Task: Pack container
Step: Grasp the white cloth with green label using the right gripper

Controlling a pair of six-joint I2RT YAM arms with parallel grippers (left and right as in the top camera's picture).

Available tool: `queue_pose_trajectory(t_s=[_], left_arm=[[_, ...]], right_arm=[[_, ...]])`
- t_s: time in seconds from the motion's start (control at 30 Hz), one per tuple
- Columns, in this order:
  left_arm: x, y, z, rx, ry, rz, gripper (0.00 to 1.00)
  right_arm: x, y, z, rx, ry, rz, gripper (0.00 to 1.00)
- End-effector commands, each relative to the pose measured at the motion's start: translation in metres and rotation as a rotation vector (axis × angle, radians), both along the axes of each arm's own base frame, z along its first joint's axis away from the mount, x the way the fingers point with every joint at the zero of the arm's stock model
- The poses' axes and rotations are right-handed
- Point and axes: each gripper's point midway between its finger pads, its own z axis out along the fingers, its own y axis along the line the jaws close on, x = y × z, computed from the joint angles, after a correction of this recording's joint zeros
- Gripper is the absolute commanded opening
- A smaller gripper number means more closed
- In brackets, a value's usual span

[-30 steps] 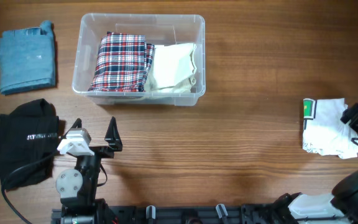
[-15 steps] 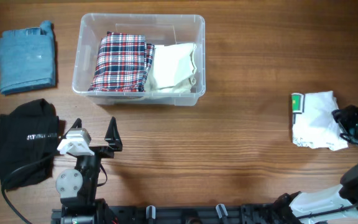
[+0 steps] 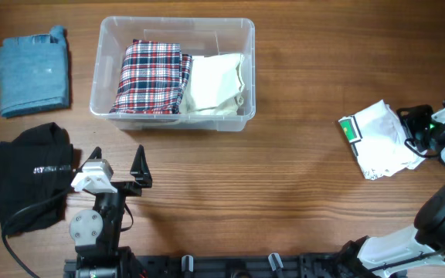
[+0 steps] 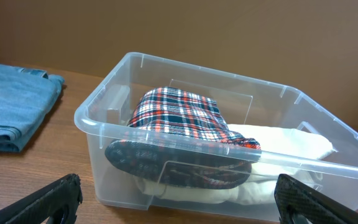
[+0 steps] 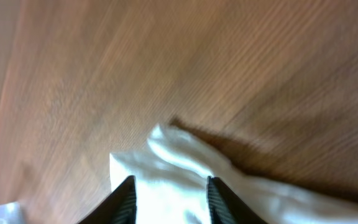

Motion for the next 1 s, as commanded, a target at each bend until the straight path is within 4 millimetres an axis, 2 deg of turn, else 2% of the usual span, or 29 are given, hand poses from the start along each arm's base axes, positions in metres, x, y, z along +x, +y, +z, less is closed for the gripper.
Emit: queue_pose_trajectory(t_s=[0.0,0.1,0.2,0.27,0.3,0.33,0.4,0.53,0.67,0.8,0.97], left_arm=[[0.0,0.0,-0.002,0.016,-0.001,0.0,1.0],[0.0,0.0,-0.002,0.017,-0.001,0.0,1.0],[0.0,0.0,-0.002,0.017,-0.001,0.0,1.0],[0.0,0.0,-0.002,0.017,-0.001,0.0,1.0],[0.0,0.0,-0.002,0.016,-0.001,0.0,1.0],[0.0,0.0,-0.002,0.016,-0.001,0.0,1.0],[0.0,0.0,-0.002,0.017,-0.001,0.0,1.0],[0.0,0.0,-0.002,0.017,-0.001,0.0,1.0],[0.0,0.0,-0.002,0.016,-0.001,0.0,1.0],[0.0,0.0,-0.002,0.017,-0.001,0.0,1.0],[0.0,0.0,-0.002,0.017,-0.001,0.0,1.0]], right_arm=[[-0.007,-0.002,0.025,0.055,0.009,-0.094,0.54],[-0.026,-0.012,0.035,-0.004,0.064,-0.152,0.73],[-0.037,-0.012,0.044,-0.024,0.083,-0.157,0.78],[-0.057,-0.011,0.033,-0.031,0.187,-0.194,0.79],[-0.076,-0.013,0.022,-0.042,0.28,-0.247,0.81],[-0.089,-0.014,0.014,-0.042,0.342,-0.286,0.89],[-0.104,-0.011,0.007,-0.028,0.413,-0.328,0.94],[-0.117,-0.006,0.001,-0.028,0.475,-0.326,0.94],[-0.125,0.007,-0.02,-0.001,0.477,-0.304,0.86],[-0.123,0.01,-0.036,-0.033,0.426,-0.251,0.82],[-0.096,0.016,-0.04,-0.07,0.241,-0.131,0.73]])
